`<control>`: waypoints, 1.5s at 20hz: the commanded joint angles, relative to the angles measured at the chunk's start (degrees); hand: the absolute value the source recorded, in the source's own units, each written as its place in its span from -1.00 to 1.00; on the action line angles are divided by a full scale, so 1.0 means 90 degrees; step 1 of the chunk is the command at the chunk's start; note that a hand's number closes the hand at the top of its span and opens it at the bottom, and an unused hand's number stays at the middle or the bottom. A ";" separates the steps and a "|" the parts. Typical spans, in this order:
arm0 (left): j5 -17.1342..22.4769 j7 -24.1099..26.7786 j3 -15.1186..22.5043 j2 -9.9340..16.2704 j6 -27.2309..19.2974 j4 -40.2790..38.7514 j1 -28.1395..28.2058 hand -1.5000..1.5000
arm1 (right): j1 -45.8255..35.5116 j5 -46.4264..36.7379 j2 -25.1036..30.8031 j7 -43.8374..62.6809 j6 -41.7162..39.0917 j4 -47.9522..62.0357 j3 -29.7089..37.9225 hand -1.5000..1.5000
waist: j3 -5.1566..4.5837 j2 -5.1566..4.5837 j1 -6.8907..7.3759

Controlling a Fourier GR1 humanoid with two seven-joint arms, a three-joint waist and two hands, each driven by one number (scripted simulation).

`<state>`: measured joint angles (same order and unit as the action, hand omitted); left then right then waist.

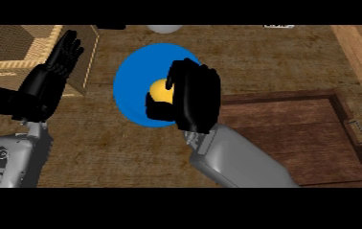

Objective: Pick the lemon from the tray and place it in the plate

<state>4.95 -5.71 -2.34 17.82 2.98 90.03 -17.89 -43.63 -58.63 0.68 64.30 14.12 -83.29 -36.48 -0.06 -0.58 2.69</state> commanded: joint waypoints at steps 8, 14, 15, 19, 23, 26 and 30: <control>-0.0115 -0.0049 0.0254 -0.0226 -0.0001 0.0094 -0.0172 0.00 | -0.1577 0.1256 -0.0073 0.0404 0.1724 0.3250 0.0084 1.00 | -0.0001 -0.0065 0.0369; -0.0037 -0.0173 0.0210 -0.0185 0.0101 -0.0016 -0.0474 0.00 | -0.1798 0.2189 -0.0074 -0.0462 0.2314 0.4490 0.0452 1.00 | 0.0006 -0.0149 0.0490; -0.0053 -0.0054 0.0145 -0.0194 0.0071 -0.0179 -0.0465 0.00 | -0.1694 0.2289 -0.0074 -0.0312 0.2586 0.4444 0.0436 1.00 | 0.0004 -0.0143 0.0444; -0.0176 -0.0126 0.0400 -0.0393 0.0009 -0.0103 -0.0574 0.00 | -0.1703 0.2868 -0.0074 -0.0697 0.3030 0.4873 0.0333 -1.00 | 0.0009 -0.0181 0.0612; -0.0163 -0.0047 0.0373 -0.0372 0.0065 -0.0158 -0.0522 0.00 | -0.1947 0.3421 -0.0075 -0.1492 0.3481 0.4945 0.0623 -1.00 | 0.0014 -0.0195 0.0643; -0.0026 -0.0139 0.0244 -0.0268 0.0168 -0.0155 -0.0641 0.00 | -0.1923 0.3500 -0.0075 -0.1978 0.4181 0.5012 0.0622 -1.00 | 0.0015 -0.0178 0.0630; -0.0184 -0.0036 0.0302 -0.0246 0.0131 -0.0127 -0.0484 0.00 | -0.2044 0.3783 -0.0074 -0.2337 0.4971 0.5076 0.0860 -1.00 | 0.0014 -0.0168 0.0598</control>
<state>3.80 -6.56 0.14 15.48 4.04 88.59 -23.08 -61.17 -26.95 0.27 44.94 49.73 -38.40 -29.99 0.07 -2.13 7.96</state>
